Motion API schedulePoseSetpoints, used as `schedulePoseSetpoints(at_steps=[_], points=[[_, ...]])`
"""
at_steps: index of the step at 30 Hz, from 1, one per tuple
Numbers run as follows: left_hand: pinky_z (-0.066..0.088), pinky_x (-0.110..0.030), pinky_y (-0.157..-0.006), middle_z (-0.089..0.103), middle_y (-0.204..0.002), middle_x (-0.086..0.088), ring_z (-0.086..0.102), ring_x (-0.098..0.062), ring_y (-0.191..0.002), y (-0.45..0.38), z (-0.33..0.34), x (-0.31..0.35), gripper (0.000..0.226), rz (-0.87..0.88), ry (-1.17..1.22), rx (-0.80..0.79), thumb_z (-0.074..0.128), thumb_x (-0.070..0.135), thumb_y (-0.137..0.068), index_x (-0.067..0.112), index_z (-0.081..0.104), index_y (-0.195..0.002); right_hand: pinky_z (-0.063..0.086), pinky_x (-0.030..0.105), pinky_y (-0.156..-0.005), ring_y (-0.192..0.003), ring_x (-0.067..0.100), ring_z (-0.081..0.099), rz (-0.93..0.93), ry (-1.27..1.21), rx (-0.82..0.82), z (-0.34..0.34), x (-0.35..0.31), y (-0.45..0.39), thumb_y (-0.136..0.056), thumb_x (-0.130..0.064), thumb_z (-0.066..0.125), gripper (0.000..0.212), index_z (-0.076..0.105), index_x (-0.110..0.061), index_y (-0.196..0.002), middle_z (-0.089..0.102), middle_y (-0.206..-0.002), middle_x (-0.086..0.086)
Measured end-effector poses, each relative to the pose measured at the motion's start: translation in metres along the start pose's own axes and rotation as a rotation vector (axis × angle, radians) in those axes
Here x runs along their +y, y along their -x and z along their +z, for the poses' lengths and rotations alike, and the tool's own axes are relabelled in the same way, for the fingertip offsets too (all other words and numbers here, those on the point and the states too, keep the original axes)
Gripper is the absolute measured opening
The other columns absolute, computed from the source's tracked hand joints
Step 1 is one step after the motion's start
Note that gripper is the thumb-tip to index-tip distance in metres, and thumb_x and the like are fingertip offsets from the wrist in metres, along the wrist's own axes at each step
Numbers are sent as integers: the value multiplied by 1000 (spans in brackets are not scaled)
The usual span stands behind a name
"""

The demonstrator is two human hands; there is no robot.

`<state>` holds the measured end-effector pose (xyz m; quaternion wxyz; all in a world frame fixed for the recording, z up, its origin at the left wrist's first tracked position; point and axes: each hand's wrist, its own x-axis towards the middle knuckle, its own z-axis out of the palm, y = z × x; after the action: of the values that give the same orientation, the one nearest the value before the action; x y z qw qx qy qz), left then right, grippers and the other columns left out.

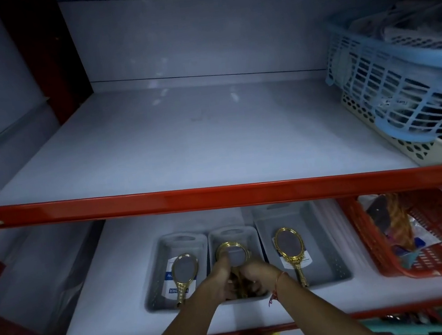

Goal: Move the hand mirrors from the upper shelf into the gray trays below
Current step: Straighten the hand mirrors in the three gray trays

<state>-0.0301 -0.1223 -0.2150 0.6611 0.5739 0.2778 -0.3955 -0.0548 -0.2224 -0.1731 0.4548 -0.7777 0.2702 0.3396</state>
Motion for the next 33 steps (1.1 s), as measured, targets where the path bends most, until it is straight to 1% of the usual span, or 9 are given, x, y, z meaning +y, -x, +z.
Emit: schedulePoseSetpoints(at_steps=[4, 7, 11, 15, 20, 22, 26, 30, 33], points=[[59, -34, -57, 71, -94, -24, 61, -26, -58, -11, 1, -2, 76, 21, -19, 80, 33, 68, -90, 1, 61, -117, 49, 35, -89, -113, 32, 59, 39, 4, -40, -6, 3, -7, -95, -32, 46, 43, 53, -2, -126, 60, -127, 18], [46, -25, -52, 53, -59, -12, 48, -21, -48, -9, 0, -4, 75, 9, -37, 108, 31, 68, -91, 0, 64, -90, 46, 38, -100, -115, 31, 57, 75, 20, -71, -6, 6, -18, -94, -33, 46, 49, 51, 1, -129, 59, -125, 18], [36, -23, -49, 41, -50, -7, 38, -19, -43, -3, 3, -3, 74, -22, -25, 115, 29, 71, -89, 7, 56, -63, 47, 37, -97, -120, 31, 57, 70, 4, -95, -5, 9, -23, -93, -30, 46, 48, 55, 3, -128, 59, -129, 19], [46, -26, -52, 55, -57, -10, 51, -23, -53, -9, 2, -2, 69, -18, -44, 107, 29, 66, -92, 4, 60, -83, 48, 37, -101, -110, 29, 60, 36, -56, -120, -7, 12, -24, -93, -28, 46, 40, 61, 3, -116, 65, -115, 17], [47, -32, -71, 62, -123, -20, 59, -31, -97, -10, 12, 3, 57, 140, -114, 250, 28, 46, -101, 2, 53, -129, 54, 31, -71, -74, 22, 65, -72, -137, -40, -23, 12, -24, -89, -19, 50, 17, 58, -9, -79, 67, -81, 10], [47, -36, -81, 63, -116, -19, 60, -32, -101, -10, 20, 8, 53, 238, -111, 289, 31, 41, -102, 0, 55, -125, 54, 29, -69, -68, 18, 65, -100, -189, -14, -43, 13, -25, -87, -17, 56, 13, 61, -7, -81, 69, -79, 8], [47, -32, -69, 63, -100, -14, 61, -25, -80, -2, 51, 17, 41, 254, 3, 134, 34, 33, -103, 2, 61, -99, 53, 27, -66, -69, 19, 64, -121, -343, 106, -98, 28, -27, -91, -16, 55, 12, 62, -6, -88, 67, -85, 9], [44, -39, -99, 58, -127, -21, 58, -30, -102, 1, 91, 14, 59, 138, -74, -63, 25, 42, -104, -5, 51, -127, 47, 24, -53, -60, 20, 57, -85, -485, 217, -137, 61, -29, -90, -11, 54, 15, 63, 0, -96, 60, -75, 10], [47, -36, -86, 63, -98, -13, 56, -23, -80, -4, 113, 2, 51, 112, -107, -75, 24, 38, -104, 1, 51, -126, 44, 24, -50, -57, 19, 55, -24, -446, 201, -142, 81, -30, -91, -11, 52, 16, 62, -2, -84, 60, -72, 10]])
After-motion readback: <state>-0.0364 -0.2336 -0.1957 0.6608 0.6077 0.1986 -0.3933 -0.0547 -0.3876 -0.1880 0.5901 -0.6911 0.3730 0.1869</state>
